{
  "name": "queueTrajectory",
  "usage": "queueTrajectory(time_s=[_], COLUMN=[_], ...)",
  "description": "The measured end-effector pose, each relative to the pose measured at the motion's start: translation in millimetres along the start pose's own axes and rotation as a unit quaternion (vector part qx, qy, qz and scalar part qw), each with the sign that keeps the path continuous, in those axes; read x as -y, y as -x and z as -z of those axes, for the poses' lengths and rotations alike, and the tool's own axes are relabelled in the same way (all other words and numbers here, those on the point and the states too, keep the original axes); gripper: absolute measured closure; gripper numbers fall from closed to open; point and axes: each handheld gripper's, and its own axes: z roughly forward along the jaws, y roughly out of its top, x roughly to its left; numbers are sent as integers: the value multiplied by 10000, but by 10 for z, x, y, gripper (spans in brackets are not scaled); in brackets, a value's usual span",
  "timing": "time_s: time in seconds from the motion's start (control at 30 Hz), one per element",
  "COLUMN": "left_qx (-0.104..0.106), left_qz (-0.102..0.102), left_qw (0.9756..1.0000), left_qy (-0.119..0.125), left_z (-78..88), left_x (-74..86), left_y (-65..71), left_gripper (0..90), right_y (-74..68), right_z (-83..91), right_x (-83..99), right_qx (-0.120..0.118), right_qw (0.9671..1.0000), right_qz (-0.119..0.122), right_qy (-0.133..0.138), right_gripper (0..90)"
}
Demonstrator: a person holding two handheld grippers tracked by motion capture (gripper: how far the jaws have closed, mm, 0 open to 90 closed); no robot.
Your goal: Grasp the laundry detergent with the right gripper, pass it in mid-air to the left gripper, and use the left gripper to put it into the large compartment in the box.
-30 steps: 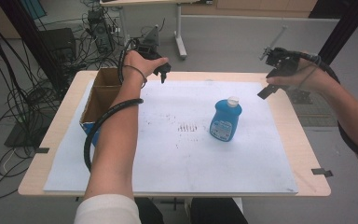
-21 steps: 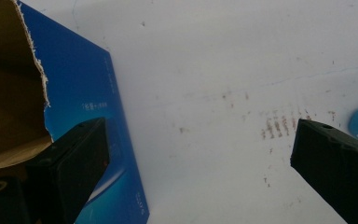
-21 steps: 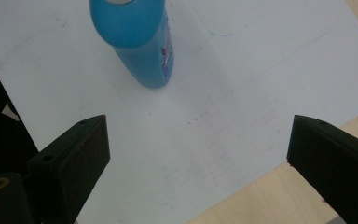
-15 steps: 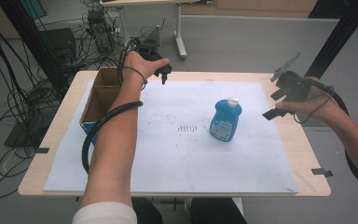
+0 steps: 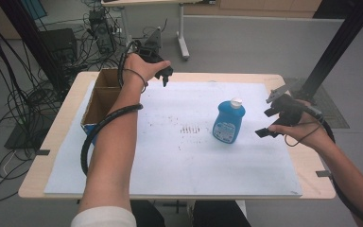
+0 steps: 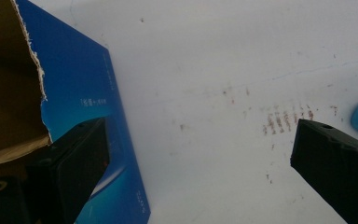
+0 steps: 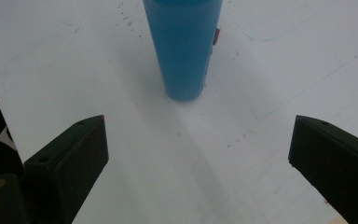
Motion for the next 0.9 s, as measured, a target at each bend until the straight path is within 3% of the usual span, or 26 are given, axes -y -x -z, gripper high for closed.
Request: queueTrajectory(time_s=[0.33, 0.9], left_qx=[20, 7], left_qz=[-23, -86], left_qw=[10000, 9999], left_qy=[-5, -58], left_z=[-47, -116], left_x=[16, 6], left_y=[11, 46], left_gripper=[51, 51], right_y=[-95, -158], right_z=[-242, -703], right_x=[77, 81], right_qx=[83, 186], right_qw=[9992, 9936], right_qz=[-89, -212], right_qy=[387, 1092], right_gripper=[46, 36])
